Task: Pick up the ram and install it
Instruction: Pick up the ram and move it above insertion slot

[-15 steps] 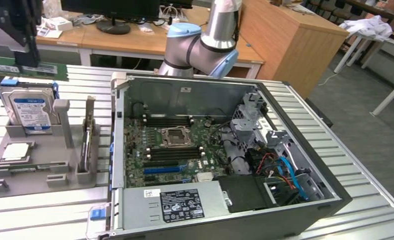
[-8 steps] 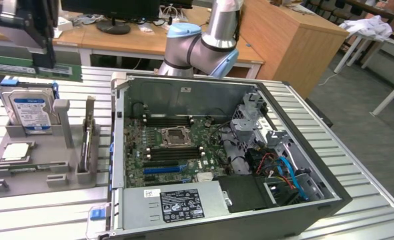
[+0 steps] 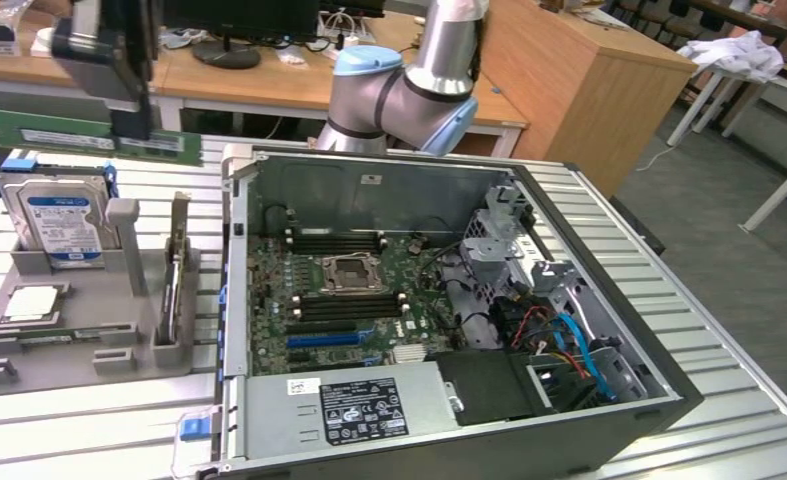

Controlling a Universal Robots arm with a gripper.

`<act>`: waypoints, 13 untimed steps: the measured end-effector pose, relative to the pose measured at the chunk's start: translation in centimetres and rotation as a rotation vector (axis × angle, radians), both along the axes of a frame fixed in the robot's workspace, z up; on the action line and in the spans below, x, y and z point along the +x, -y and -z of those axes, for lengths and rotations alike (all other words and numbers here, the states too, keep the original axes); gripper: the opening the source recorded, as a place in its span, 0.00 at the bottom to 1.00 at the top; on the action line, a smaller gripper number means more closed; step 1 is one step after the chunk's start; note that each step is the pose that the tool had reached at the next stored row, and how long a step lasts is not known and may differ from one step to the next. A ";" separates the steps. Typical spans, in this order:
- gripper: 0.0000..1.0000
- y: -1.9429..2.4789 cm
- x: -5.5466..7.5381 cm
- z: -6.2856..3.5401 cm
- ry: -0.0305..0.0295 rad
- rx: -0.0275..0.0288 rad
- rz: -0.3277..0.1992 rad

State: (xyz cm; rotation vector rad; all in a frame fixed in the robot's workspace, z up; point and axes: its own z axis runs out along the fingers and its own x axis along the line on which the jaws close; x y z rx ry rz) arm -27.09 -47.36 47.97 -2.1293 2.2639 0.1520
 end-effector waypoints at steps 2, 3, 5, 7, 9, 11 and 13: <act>0.12 0.00 0.8 0.00 -0.0004 0.0004 -0.002; 0.12 0.01 1.1 0.00 -0.0005 0.0007 -0.004; 0.12 0.00 1.8 0.00 -0.0008 0.0011 -0.006; 0.12 0.00 2.5 0.00 -0.0013 0.0012 -0.009; 0.12 0.01 3.2 0.00 -0.0012 0.0013 -0.012; 0.12 0.00 3.9 0.01 -0.0012 0.0018 -0.015; 0.12 0.00 4.7 0.01 -0.0012 0.0021 -0.018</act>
